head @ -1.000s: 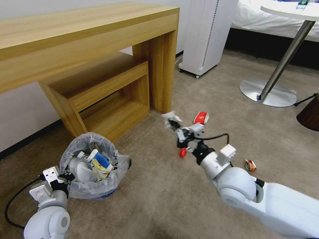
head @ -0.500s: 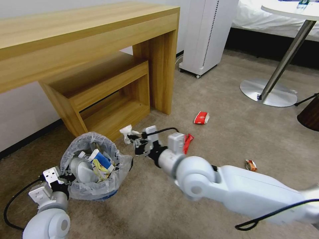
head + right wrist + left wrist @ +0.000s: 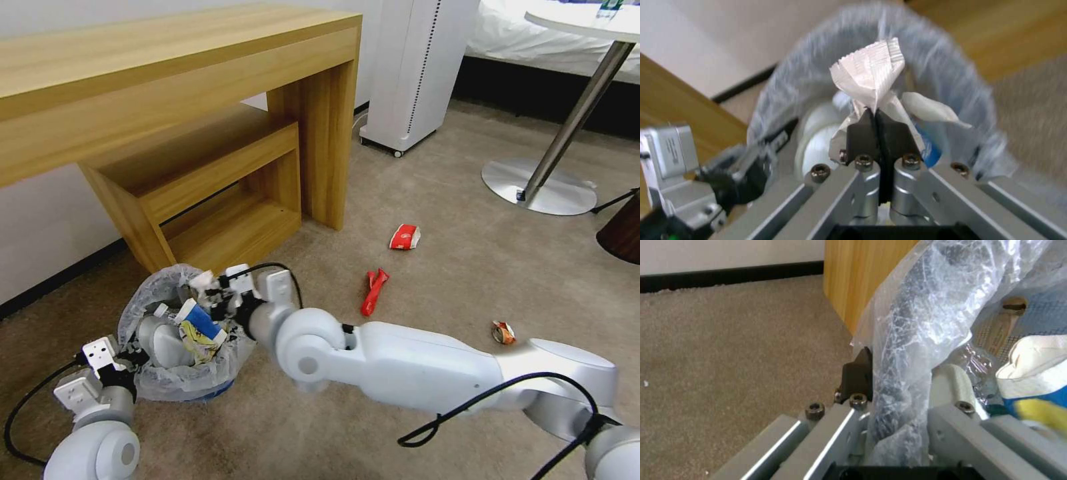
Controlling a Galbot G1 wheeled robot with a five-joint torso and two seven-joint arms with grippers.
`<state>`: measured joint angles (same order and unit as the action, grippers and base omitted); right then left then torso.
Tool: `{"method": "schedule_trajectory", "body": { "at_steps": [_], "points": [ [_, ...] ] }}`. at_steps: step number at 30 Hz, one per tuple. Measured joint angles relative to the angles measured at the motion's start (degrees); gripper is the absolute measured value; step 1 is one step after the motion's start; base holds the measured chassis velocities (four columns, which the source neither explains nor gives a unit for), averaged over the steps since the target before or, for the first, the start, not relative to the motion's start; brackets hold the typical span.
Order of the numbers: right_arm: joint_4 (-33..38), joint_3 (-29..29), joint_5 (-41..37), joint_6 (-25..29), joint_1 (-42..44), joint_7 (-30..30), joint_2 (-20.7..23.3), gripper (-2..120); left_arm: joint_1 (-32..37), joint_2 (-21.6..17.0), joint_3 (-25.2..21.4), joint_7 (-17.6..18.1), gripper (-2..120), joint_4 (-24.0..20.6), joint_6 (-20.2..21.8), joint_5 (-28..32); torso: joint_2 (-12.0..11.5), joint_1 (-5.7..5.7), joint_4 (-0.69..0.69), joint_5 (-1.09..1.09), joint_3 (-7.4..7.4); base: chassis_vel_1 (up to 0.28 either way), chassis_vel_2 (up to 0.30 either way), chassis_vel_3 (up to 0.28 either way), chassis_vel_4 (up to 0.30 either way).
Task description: Pick up the trash bin and place the garbage on the floor into it.
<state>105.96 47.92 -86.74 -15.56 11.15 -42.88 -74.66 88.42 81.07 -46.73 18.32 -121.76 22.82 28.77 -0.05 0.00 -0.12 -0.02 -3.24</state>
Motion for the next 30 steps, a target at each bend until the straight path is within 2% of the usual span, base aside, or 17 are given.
{"method": "schedule_trajectory", "body": {
  "at_steps": [3, 17, 28, 30],
  "points": [
    [-1.96, -0.15, -1.45, -2.2, 0.69, -2.85, -2.15, 0, -0.09, 0.09, 0.01, -0.02, 1, 0.18, -0.13, -0.01, 0.0, 0.0, 0.0, 0.0, 0.0, 0.0, 0.0, 0.0, 0.0],
    [-14.19, 1.93, 2.32, -3.28, 2.52, -3.0, -7.99, 0, 0.41, 0.32, -0.06, -0.11, 1, -0.33, -0.4, -0.01, 0.0, 0.0, 0.0, 0.01, 0.0, 0.0, 0.0, 0.0, 0.0],
    [-13.61, 3.88, 3.15, -4.49, 2.84, -3.42, -8.75, 0, 0.65, 0.33, -0.19, -0.2, 1, -0.41, -0.89, -0.01, 0.0, 0.0, 0.0, 0.01, 0.0, 0.0, 0.0, 0.0, 0.0],
    [-13.46, 3.95, 3.54, -4.5, 3.01, -3.43, -8.5, 5, 0.75, 0.33, -0.19, -0.27, 1, -0.41, -1.0, -0.02, 0.0, 0.0, 0.0, 0.02, 0.0, 0.0, 0.0, 0.0, 0.0]
  ]
}}
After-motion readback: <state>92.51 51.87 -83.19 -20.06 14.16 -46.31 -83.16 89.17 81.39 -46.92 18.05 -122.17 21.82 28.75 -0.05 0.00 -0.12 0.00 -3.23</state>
